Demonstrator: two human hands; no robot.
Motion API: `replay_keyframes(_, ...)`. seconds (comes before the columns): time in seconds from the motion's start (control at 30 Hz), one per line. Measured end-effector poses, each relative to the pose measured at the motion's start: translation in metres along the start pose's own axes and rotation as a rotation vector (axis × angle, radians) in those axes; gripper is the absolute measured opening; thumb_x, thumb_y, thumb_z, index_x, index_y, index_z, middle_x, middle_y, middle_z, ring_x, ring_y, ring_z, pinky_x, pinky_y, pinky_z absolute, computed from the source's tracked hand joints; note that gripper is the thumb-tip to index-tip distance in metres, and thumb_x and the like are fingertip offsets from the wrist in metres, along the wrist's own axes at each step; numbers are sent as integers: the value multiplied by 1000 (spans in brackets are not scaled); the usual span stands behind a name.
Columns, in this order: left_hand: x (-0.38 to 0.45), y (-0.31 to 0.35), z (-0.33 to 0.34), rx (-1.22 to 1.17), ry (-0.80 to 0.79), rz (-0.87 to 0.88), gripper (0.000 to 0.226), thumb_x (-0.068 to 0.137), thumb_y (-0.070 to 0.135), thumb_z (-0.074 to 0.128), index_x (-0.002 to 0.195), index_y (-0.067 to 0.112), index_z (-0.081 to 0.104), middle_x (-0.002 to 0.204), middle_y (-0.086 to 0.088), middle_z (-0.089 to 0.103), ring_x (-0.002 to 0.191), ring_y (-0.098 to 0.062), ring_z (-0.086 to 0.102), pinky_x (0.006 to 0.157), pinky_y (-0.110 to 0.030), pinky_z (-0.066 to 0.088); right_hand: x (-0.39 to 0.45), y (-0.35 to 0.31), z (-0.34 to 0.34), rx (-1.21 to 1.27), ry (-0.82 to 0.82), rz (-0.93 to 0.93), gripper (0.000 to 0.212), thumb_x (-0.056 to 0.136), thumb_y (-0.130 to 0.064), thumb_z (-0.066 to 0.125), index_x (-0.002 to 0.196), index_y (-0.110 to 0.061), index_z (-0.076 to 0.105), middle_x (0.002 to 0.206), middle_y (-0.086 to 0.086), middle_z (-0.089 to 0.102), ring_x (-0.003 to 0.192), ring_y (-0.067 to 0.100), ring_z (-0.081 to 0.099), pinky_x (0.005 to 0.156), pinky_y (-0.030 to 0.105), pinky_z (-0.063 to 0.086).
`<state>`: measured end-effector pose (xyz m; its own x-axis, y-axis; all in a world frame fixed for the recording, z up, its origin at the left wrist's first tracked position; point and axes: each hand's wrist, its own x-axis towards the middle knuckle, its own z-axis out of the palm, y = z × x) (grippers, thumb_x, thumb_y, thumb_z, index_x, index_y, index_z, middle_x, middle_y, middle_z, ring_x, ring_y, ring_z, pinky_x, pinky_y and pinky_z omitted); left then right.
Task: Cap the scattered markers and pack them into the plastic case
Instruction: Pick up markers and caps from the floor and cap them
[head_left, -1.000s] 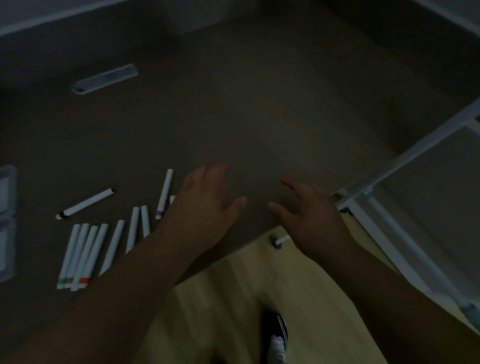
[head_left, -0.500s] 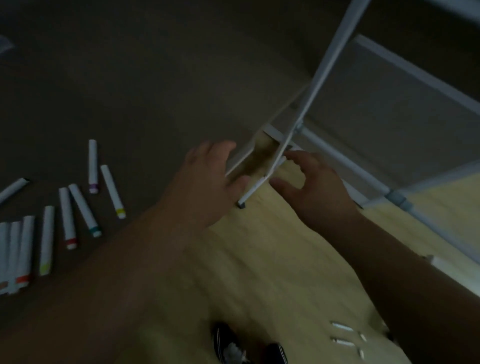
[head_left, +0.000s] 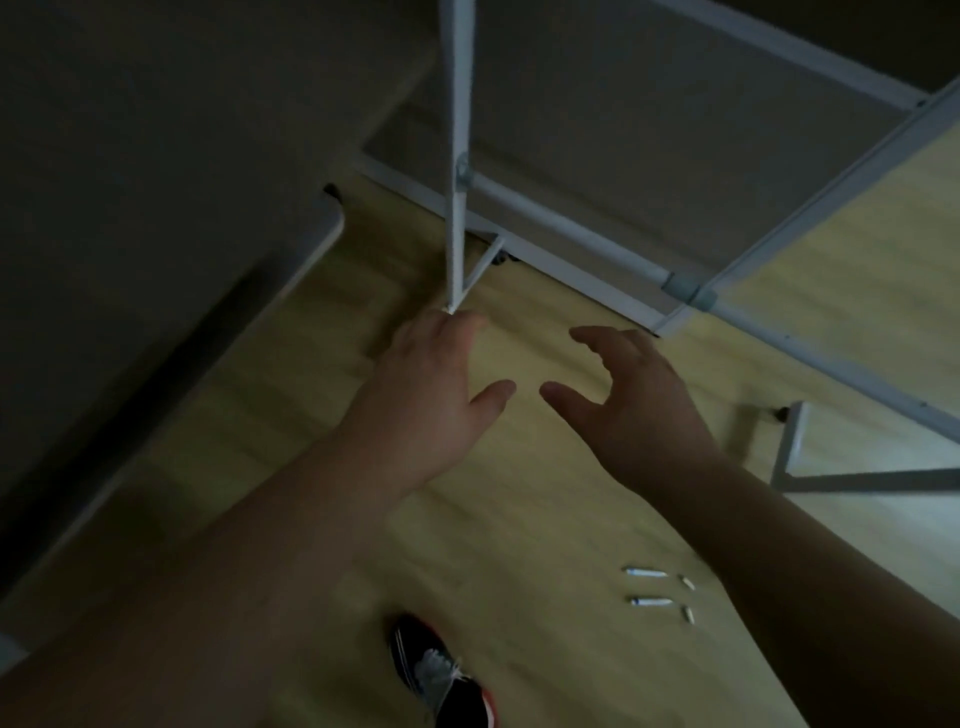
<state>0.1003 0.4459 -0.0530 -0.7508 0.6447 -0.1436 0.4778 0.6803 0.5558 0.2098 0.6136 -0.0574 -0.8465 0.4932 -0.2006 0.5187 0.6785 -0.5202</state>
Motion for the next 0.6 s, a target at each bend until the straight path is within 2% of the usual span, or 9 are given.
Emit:
replay_keyframes(0.27,-19,106,121,46,-117,69,66,89,53,61,145,29,36,140,6,45,129,-13,42,100,-35,47,-73,145,-39,17,3,139,62,82,-57,64,137,-37,44,134,-7,50,124,16,49,98,35,45)
replay_keyframes(0.43,-35,174,191,90,-198,145,68,87,56,59,145,29,36,140,6,45,131,-15,42,104,-38,45,-125,229,-67,19,36,216,62,82,-56,66,137,-34,47,135,-6,51,123,18,51,100,36,46)
replay_keyframes(0.6,-51,241,252,98,-237,208,66,84,54,60,140,21,45,133,0,51,126,-22,45,103,-44,44,-178,307,-96,45,82,302,60,81,-52,69,135,-30,52,130,-3,55,119,20,53,96,29,41)
